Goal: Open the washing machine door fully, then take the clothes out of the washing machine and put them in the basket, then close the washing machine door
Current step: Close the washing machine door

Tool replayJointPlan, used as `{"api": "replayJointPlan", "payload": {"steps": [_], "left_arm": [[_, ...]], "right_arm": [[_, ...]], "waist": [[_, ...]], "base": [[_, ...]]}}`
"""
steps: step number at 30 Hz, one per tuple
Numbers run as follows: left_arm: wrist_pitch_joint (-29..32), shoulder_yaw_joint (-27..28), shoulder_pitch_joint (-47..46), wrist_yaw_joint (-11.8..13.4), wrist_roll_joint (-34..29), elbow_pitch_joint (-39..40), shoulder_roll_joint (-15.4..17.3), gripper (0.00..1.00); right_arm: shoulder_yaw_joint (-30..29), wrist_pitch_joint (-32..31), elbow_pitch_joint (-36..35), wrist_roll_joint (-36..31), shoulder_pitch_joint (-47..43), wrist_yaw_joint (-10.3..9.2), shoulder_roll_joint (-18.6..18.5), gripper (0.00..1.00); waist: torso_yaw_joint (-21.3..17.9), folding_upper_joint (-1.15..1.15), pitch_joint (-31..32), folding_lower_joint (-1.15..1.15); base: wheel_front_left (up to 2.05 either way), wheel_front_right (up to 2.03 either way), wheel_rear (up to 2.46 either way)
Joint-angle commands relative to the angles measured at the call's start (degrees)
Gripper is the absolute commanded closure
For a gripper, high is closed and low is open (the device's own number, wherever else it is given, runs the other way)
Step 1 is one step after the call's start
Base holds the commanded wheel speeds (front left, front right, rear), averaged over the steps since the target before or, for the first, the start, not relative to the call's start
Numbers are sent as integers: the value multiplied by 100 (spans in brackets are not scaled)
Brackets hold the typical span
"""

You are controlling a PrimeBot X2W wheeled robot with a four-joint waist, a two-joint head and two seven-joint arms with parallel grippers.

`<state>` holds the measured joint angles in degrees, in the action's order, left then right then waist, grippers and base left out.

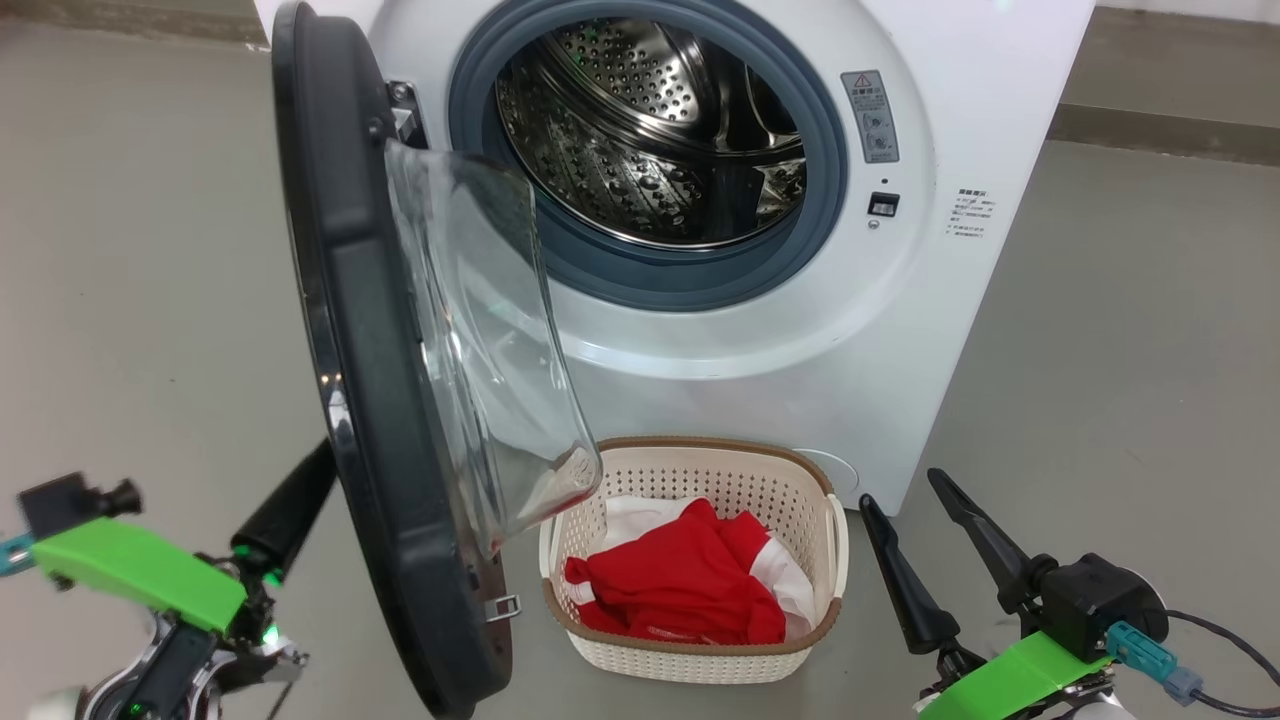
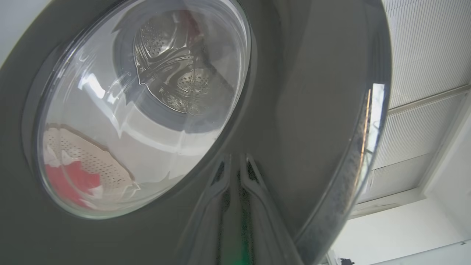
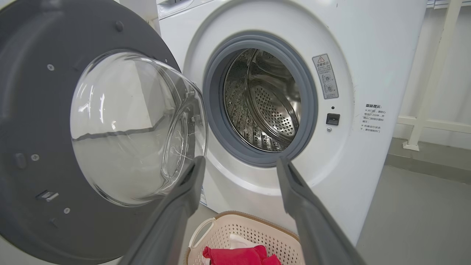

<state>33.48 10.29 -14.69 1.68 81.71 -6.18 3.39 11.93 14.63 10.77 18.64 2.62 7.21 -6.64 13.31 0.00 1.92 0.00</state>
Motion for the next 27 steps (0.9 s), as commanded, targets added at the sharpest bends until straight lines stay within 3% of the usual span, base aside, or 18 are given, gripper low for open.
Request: {"api": "replayJointPlan", "payload": {"steps": [1,3,10,18,27], "left_arm": [[-247,149,-10,-216,-352,173,260,3],[-928,74,119,-564,-1157,139,416,0],[-2618,-410,392,-891,-2828,90,710,0],[-4555,-1168,647,-902,-4708,-381,1321,0],[-4844,-1138,824,-549,-6205,-276,1159,0]], "right_arm": [[131,37,-125,170,185,28,-34,0],[145,37,-120,176,180,28,-36,0],[170,37,-116,180,167,28,-39,0],[223,37,-111,187,175,28,-23,0],[186,37,-114,179,165,28,-18,0]], "waist": [[-10,0,11,0],[-25,0,19,0],[-25,0,29,0],[-27,0,42,0],[-37,0,26,0]], "base": [[0,0,0],[0,0,0],[0,0,0],[0,0,0],[0,0,0]]}}
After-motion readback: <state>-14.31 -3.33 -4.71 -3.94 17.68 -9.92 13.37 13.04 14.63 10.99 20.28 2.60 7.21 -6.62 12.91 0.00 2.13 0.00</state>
